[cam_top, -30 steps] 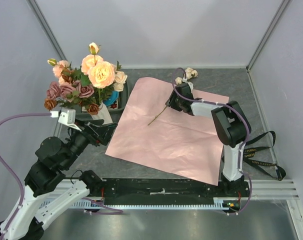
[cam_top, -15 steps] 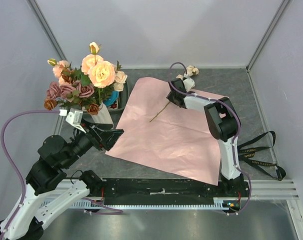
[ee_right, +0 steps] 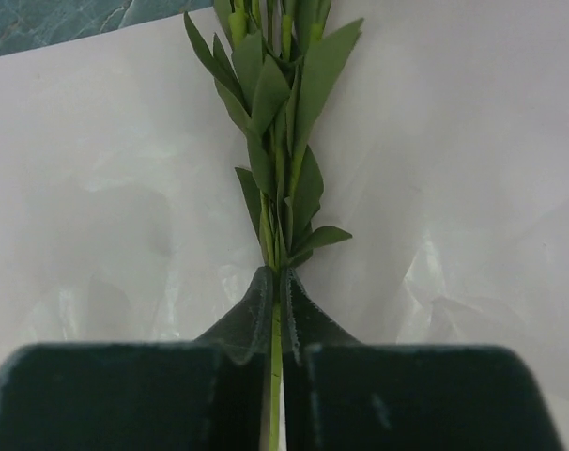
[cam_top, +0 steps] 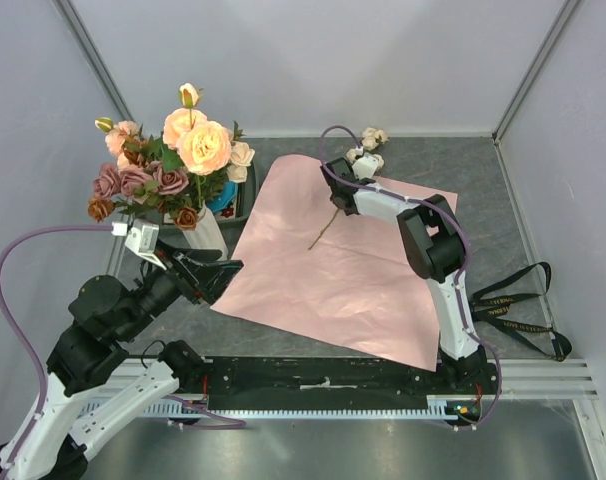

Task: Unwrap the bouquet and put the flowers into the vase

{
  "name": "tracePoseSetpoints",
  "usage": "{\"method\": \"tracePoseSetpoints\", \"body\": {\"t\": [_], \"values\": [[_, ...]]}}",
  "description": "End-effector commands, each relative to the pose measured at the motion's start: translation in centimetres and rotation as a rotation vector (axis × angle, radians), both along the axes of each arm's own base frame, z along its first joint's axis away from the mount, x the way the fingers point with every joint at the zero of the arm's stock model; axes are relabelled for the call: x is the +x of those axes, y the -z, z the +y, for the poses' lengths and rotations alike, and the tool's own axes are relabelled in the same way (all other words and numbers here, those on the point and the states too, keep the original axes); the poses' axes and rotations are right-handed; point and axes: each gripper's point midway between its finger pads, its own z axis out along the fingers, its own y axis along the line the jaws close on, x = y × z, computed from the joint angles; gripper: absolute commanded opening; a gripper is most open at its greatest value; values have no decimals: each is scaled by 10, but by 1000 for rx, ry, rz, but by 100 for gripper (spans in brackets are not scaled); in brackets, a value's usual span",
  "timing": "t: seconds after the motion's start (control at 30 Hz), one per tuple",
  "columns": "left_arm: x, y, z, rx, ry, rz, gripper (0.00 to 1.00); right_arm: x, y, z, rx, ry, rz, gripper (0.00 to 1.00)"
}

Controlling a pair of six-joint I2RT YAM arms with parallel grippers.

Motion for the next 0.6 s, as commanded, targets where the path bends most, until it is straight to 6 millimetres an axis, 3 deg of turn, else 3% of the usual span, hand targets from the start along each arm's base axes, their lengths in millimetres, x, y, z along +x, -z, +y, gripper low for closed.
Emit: {"method": "tracePoseSetpoints", "body": {"t": [0.0,0.03,0.1,0.13,0.17,0.2,0.23,0.27,0.3,0.33,0.37,0.4,0.43,0.47,0.5,0.53,0.57], "values": [[-5,-19,6,-44,-11,-2,78,-10,6,-6,-36,-57,65,0],[-2,-18,7,-40,-27,-2,78,-5,-14,-1,-14,-76,22,0],[3,-8,8,-21,-53,33,78,-7,-31,-4,-23,-94,-4,0],[7,-3,7,-14,-69,55,77,-6,-62,-5,-17,-113,-61,0],[8,0,5,-17,-65,75,77,-9,-74,-8,-21,-118,-84,0],[10,3,2,-17,-60,89,77,-21,-69,-16,-36,-123,-72,0],[13,10,-7,-12,-37,123,77,-22,-104,-18,-15,-137,-147,0],[14,11,-12,-14,-24,134,77,-28,-112,-20,-4,-152,-163,0],[17,9,-18,-23,-10,133,77,-44,-103,-27,-10,-170,-141,0],[19,15,-28,-18,23,157,77,-48,-133,-27,30,-189,-220,0],[21,15,-34,-21,40,161,77,-55,-140,-28,27,-232,-241,0],[22,9,-39,-37,58,146,77,-76,-120,-25,48,-304,-206,0],[22,8,-45,-47,84,149,77,-81,-154,-23,94,-332,-313,0],[25,10,-51,-43,99,156,76,-91,-157,-24,102,-363,-328,0],[26,9,-55,-46,112,155,76,-109,-140,-27,111,-395,-297,0],[26,3,-60,-62,136,140,76,-119,-163,-28,137,-415,-362,0],[28,5,-66,-56,154,149,74,-128,-165,-30,144,-436,-372,0]]}}
